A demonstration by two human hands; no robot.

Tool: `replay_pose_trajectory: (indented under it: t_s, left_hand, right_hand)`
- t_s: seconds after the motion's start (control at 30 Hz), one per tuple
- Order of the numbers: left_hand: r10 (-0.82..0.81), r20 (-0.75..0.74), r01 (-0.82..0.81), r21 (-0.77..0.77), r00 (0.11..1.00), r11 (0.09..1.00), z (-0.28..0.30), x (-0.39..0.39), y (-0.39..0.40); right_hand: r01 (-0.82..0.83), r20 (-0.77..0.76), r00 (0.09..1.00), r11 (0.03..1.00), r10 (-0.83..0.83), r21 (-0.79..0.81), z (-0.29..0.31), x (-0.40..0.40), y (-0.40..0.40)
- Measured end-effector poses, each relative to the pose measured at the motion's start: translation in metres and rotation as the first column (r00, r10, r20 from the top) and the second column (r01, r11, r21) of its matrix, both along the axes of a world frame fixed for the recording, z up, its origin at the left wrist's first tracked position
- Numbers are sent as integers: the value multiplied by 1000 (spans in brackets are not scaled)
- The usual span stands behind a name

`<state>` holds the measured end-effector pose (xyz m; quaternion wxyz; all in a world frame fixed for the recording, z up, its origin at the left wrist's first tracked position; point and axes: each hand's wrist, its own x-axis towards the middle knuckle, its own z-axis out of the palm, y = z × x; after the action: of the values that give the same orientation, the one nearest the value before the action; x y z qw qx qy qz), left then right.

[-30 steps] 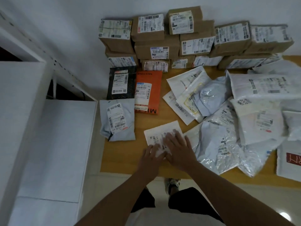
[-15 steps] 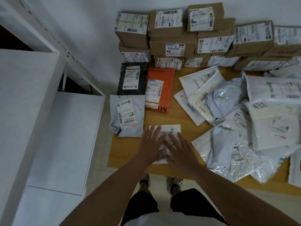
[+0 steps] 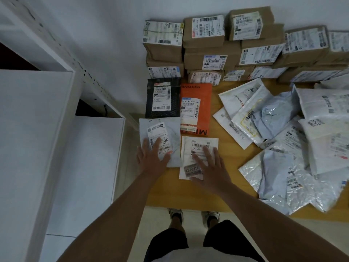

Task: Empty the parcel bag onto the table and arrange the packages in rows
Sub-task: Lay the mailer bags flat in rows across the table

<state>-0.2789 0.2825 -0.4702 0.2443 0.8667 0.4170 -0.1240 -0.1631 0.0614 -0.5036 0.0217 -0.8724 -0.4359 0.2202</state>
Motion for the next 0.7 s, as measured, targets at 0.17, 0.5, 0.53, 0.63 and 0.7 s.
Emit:
replay_pose_trajectory:
  t_s: [0.17,0.5,0.53,0.63,0.7]
  left_hand:
    - [-5,37,6,-29,999,1000,-6,2,9]
    - [-91,264,50,158,960,986,14,9,-20]
    - [-154,312,99,185,938,978,18,14,-34]
    - [-381,400,325,203,834,924,23,33,-91]
    - [-513,428,500,152,744,853,20,47,-137]
  right_hand:
    - [-11,-11,1000,1000,10,-17,3,2,15]
    - [186,114,973,975,-200,122,19,-4,-9]
    - [275,146,946,954,-291,119,22,-2,-23]
    - [573,197,791,814,-580,97,30,7,-74]
    - [746,161,655,665,-739,19,36,16,-113]
